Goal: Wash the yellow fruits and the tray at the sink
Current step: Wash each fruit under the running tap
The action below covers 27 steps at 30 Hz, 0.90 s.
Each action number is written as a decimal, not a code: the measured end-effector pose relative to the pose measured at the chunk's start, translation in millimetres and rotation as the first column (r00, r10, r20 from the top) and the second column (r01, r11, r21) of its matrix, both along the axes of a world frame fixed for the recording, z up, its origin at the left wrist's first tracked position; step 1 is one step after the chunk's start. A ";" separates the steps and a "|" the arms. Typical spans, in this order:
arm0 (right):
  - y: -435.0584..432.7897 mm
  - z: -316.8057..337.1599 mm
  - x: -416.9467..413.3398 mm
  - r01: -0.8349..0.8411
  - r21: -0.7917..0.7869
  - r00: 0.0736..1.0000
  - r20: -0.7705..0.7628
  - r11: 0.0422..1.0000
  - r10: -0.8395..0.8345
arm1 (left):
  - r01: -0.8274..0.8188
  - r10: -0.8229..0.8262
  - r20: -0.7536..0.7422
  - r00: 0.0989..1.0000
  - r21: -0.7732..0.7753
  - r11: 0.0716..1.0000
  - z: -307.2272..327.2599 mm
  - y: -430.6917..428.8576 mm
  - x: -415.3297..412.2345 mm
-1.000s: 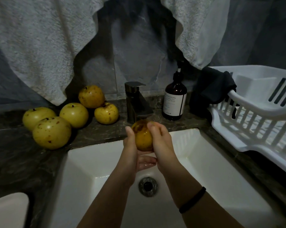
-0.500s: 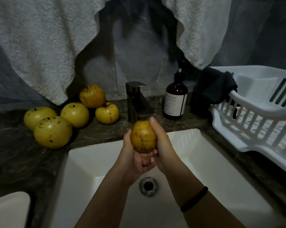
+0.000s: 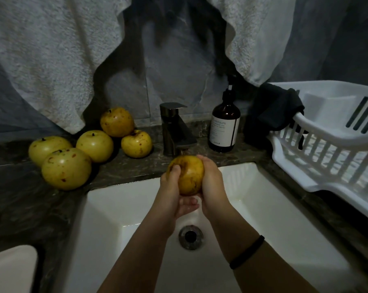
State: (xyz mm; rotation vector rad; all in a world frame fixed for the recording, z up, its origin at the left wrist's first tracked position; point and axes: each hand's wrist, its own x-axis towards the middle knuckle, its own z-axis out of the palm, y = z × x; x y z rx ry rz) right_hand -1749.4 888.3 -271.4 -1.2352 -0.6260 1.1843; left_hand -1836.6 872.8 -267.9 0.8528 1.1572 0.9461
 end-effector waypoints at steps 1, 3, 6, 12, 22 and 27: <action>-3.0 -0.2 -0.1 -0.006 0.046 0.998 0.070 0.999 0.003 | 0.002 0.000 -0.021 1.000 0.072 0.997 -0.5 -1.6 -0.4; -8.9 -2.1 -2.4 -0.064 0.095 0.980 0.193 0.993 0.045 | 0.028 -0.003 -0.112 0.994 0.224 0.974 -1.1 -4.9 -1.7; -10.0 -4.3 -5.5 -0.099 0.118 0.941 0.333 0.988 0.054 | 0.037 0.002 -0.127 0.992 0.308 0.951 -4.5 -4.4 -2.9; -6.3 -0.7 -0.9 -0.051 0.090 0.965 0.260 0.995 0.026 | 0.068 -0.031 -0.123 0.992 0.306 0.950 -3.6 -5.1 -1.7; -6.5 3.8 4.5 -0.069 -0.143 0.996 0.043 0.987 0.076 | 0.169 0.106 -0.523 0.846 0.451 0.877 -17.6 -1.4 -1.6; -5.4 6.3 2.8 -0.048 -0.097 0.998 0.036 0.994 0.052 | 0.190 0.126 -0.576 0.808 0.456 0.869 -18.3 -2.1 -0.4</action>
